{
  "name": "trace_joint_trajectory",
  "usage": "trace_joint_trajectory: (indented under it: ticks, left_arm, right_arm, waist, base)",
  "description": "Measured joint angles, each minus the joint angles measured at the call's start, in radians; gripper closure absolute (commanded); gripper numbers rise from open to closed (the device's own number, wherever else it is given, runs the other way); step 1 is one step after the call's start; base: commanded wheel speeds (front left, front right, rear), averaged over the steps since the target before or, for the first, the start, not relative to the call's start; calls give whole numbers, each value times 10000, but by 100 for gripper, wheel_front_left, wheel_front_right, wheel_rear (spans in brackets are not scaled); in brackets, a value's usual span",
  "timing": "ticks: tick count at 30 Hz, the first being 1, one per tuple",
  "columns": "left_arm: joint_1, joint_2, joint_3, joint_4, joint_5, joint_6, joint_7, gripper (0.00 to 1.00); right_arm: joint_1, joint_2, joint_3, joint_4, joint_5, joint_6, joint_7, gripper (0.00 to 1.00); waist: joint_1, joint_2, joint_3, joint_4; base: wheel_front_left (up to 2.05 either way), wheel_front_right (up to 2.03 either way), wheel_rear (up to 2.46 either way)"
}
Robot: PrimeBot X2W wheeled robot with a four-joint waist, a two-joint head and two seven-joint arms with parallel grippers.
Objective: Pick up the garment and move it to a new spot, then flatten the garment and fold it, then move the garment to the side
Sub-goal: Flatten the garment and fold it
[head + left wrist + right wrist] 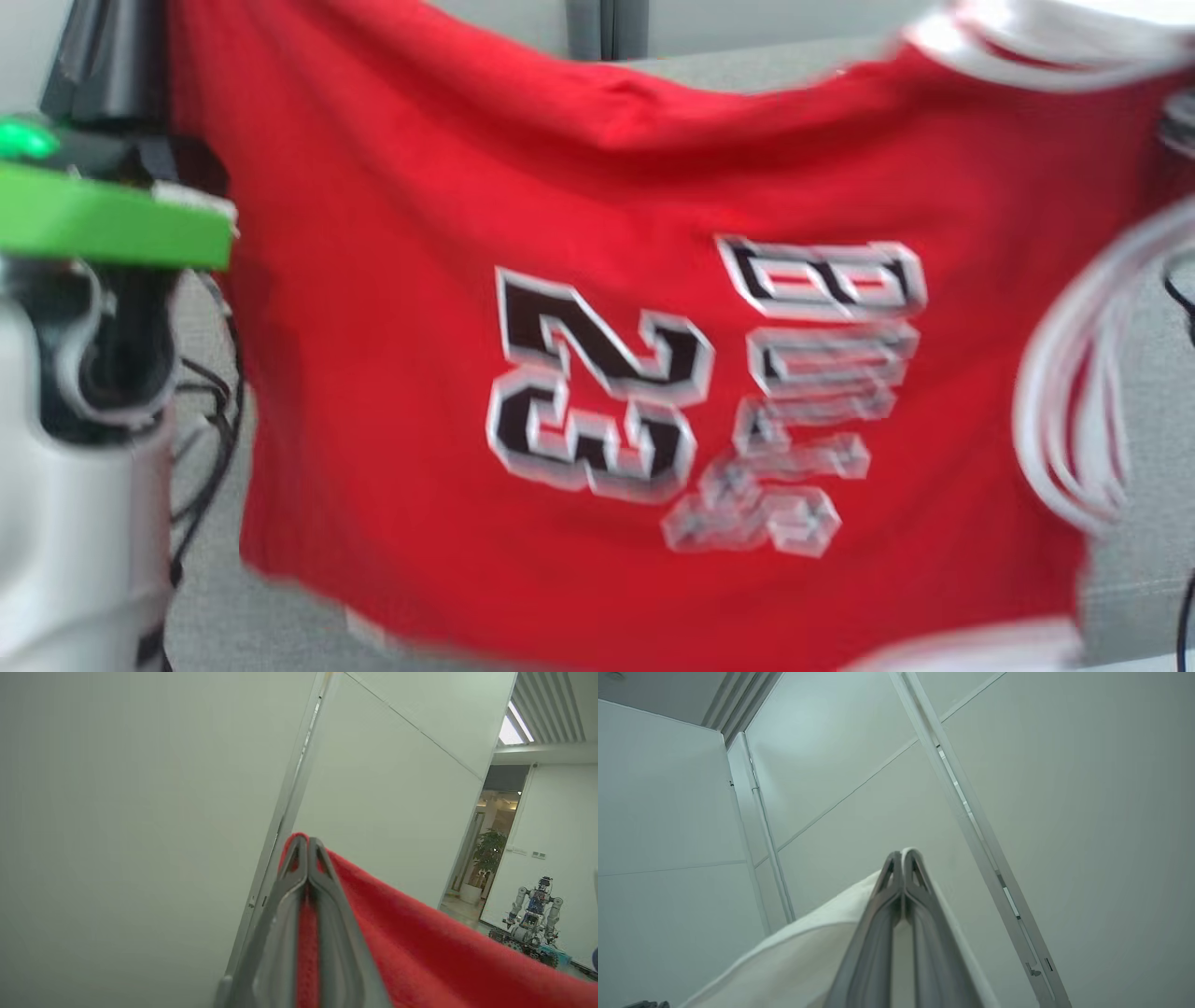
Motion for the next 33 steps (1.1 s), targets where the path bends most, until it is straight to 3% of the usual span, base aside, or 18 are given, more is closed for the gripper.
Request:
trace_joint_trajectory:
  ticks: [3, 6, 9, 11, 16, 22, 27, 33]
  left_arm:
    - [-918, 44, 472, 1043, 144, 405, 132, 100]
    - [-2434, 61, 1233, 1536, 385, 738, -301, 100]
    - [-3921, 111, 1722, 1488, 382, 788, -763, 100]
    - [-4114, 105, 1787, 1557, 288, 738, -907, 100]
    - [-2470, -44, 1131, 2443, 146, 349, -713, 100]
    - [1049, -299, 447, 4059, 291, 4, -840, 100]
    - [2260, -236, 903, 5313, 577, -88, -1820, 100]
    - [2480, -499, 1453, 6042, 347, -307, -2805, 100]
  right_arm:
    - [-1580, 201, 692, 1197, -405, -174, 382, 100]
    - [-3545, 798, 165, 1662, -510, -571, 42, 100]
    - [-4844, 1007, -50, 1664, -428, -579, -173, 100]
    - [-4910, 907, 10, 1768, -430, -418, -234, 100]
    - [-3130, 558, 318, 1935, -297, -165, 82, 100]
    - [977, 1064, 1290, 2395, 485, -15, 477, 100]
    - [3070, 1661, 2197, 2926, 577, 295, 284, 100]
    - [3691, 1517, 2249, 3308, 293, 474, -470, 100]
  waist:
    - [0, 0, 298, 51]
    - [0, 0, 508, 56]
    - [0, -1, 570, -2]
    - [0, 0, 555, -47]
    - [0, 0, 690, -126]
    - [0, 0, 1072, -169]
    - [0, 0, 1424, -291]
    - [0, 0, 1599, -544]
  base:
    - [0, 0, 0]
    - [0, 0, 0]
    - [0, 0, 0]
    - [0, 0, 0]
    - [0, 0, 0]
    - [0, 0, 0]
    - [0, 0, 0]
    - [0, 0, 0]
